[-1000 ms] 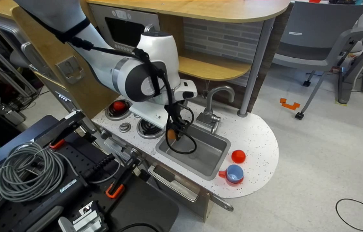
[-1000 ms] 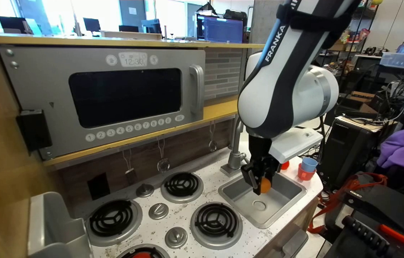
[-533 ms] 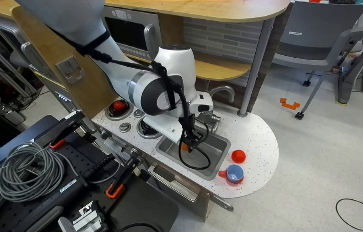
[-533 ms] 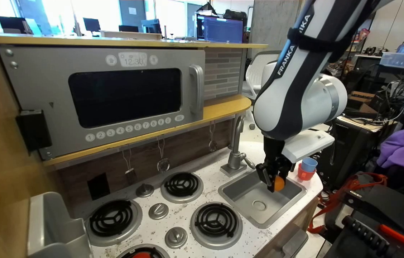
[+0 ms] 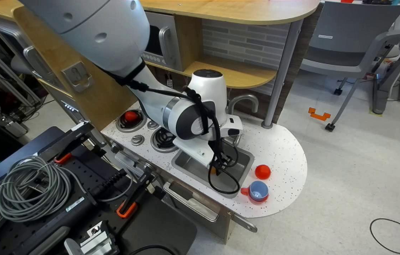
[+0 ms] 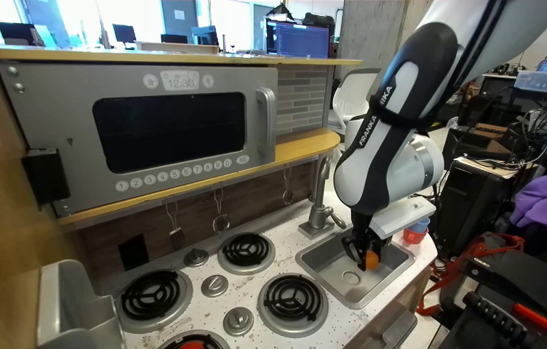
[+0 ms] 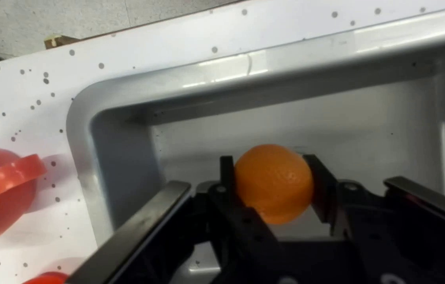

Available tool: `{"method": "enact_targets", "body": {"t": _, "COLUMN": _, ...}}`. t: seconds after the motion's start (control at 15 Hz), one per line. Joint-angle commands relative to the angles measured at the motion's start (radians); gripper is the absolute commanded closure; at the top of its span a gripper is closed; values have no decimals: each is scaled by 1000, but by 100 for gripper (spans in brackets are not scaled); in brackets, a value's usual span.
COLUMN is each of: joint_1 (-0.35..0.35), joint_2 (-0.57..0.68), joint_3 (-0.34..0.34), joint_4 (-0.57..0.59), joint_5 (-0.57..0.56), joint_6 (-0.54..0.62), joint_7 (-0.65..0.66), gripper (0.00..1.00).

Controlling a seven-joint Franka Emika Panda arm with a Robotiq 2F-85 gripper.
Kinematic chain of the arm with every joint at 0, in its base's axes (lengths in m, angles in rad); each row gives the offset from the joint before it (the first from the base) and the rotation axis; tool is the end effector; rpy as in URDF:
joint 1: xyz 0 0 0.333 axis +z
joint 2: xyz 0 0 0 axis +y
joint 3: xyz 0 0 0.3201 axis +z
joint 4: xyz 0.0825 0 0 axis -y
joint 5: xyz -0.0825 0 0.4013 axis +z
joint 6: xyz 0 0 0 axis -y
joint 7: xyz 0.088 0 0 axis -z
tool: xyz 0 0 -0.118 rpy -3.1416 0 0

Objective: Pick up the orange toy from the stove and put it in the sink.

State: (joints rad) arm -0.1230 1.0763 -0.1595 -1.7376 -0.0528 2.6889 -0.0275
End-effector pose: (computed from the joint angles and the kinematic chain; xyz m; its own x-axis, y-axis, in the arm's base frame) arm 0.5802 -0.1726 -0.0622 0.9817 -0.1397 -0.1295 -0.1194 -0.9810 0.1532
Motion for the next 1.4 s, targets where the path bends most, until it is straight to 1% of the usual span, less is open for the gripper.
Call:
{"method": "enact_targets", "body": {"t": 0.0, "joint_1": 15, "joint_2": 106, "joint_3": -13, "joint_4": 130, "joint_5": -6, "joint_6": -42, "joint_7": 37, "gripper": 79}}
{"method": "enact_targets", "body": {"t": 0.33, "joint_1": 36, "joint_2": 193, "joint_3": -19, "joint_4": 229, "joint_5": -13, "joint_6": -51, "joint_7": 52, "gripper": 79}}
{"method": "enact_targets", "body": {"t": 0.6, "joint_1": 37, "joint_2": 223, "joint_3": -8, "joint_4": 278, "joint_5": -9, "joint_6": -90, "joint_7": 47, "gripper": 79}}
{"method": "enact_targets", "body": {"t": 0.67, "joint_1": 36, "joint_2": 227, "joint_3": -8, "joint_4": 285, "joint_5": -8, "joint_6": -104, "joint_7": 49, "gripper": 29}}
{"method": "enact_targets", "body": {"t": 0.73, "joint_1": 34, "joint_2": 223, "joint_3": -8, "joint_4": 285, "joint_5": -7, "joint_6": -119, "joint_7": 50, "gripper": 28}}
{"method": "enact_targets", "body": {"t": 0.87, "joint_1": 25, "joint_2": 202, "joint_3": -4, "joint_4": 261, "joint_5": -5, "joint_6": -129, "joint_7": 43, "gripper": 15}}
{"method": "enact_targets", "body": {"t": 0.93, "joint_1": 23, "joint_2": 187, "joint_3": -6, "joint_4": 239, "joint_5": -8, "joint_6": -120, "joint_7": 38, "gripper": 7}}
{"method": "enact_targets", "body": {"t": 1.0, "joint_1": 16, "joint_2": 163, "joint_3": -2, "joint_4": 205, "joint_5": -10, "joint_6": -102, "joint_7": 23, "gripper": 1}}
{"method": "enact_targets", "body": {"t": 1.07, "joint_1": 6, "joint_2": 144, "joint_3": 4, "joint_4": 180, "joint_5": -11, "joint_6": -91, "joint_7": 7, "gripper": 0}}
{"method": "enact_targets", "body": {"t": 1.33, "joint_1": -10, "joint_2": 45, "joint_3": 27, "joint_4": 64, "joint_5": -13, "joint_6": -51, "joint_7": -54, "gripper": 0}}
